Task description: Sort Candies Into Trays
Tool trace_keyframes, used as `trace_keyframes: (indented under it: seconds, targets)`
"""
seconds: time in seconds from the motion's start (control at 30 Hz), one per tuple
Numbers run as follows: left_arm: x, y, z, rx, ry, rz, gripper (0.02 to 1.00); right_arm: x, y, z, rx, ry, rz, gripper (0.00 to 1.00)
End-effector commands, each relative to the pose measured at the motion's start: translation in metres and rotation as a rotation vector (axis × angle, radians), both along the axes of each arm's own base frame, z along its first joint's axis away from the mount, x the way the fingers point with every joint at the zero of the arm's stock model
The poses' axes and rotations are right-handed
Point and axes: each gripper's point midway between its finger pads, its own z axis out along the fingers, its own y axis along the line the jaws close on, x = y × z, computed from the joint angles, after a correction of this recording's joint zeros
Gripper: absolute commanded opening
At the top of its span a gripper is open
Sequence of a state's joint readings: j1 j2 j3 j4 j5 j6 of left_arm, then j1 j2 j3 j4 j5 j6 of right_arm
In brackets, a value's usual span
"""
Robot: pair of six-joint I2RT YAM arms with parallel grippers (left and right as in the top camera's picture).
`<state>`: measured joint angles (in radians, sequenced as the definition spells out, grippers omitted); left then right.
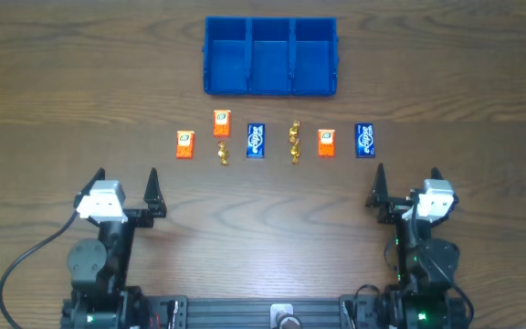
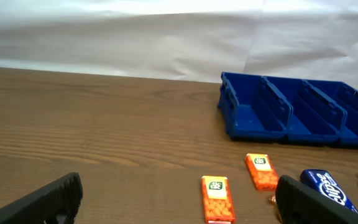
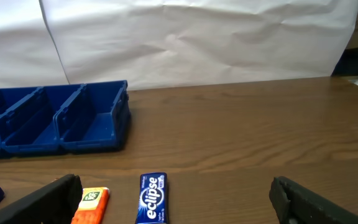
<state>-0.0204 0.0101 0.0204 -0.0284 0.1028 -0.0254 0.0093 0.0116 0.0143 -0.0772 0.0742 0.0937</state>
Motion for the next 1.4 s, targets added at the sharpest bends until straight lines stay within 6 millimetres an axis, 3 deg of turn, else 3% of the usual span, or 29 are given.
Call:
trace_keyframes:
  seconds: [0.03, 0.8, 0.93, 1.13, 1.3, 1.4]
  targets:
    - [-0.001, -0.003, -0.016, 0.001, 0.048, -0.022, 0.998, 0.000, 0.001, -0.001, -0.012, -0.003, 0.007, 1.000]
    - [-0.001, -0.003, -0.016, 0.001, 0.049, -0.021, 0.998, 0.000, 0.001, -0.001, -0.012, -0.003, 0.007, 1.000]
    - [-0.001, 0.012, -0.017, 0.013, 0.055, 0.067, 0.998, 0.000, 0.001, -0.001, -0.012, -0.003, 0.007, 1.000]
    - [-0.002, -0.005, -0.013, -0.029, 0.047, -0.030, 0.998, 0.000, 0.001, -0.001, -0.012, -0.003, 0.007, 1.000]
    - [-0.018, -0.013, 0.017, -0.074, 0.093, -0.068, 1.000, 0.000, 0.001, -0.001, -0.012, -0.003, 0.007, 1.000]
    - [-0.040, -0.008, 0.063, -0.060, 0.097, -0.043, 1.000, 0.000, 0.001, -0.001, -0.012, -0.003, 0.007, 1.000]
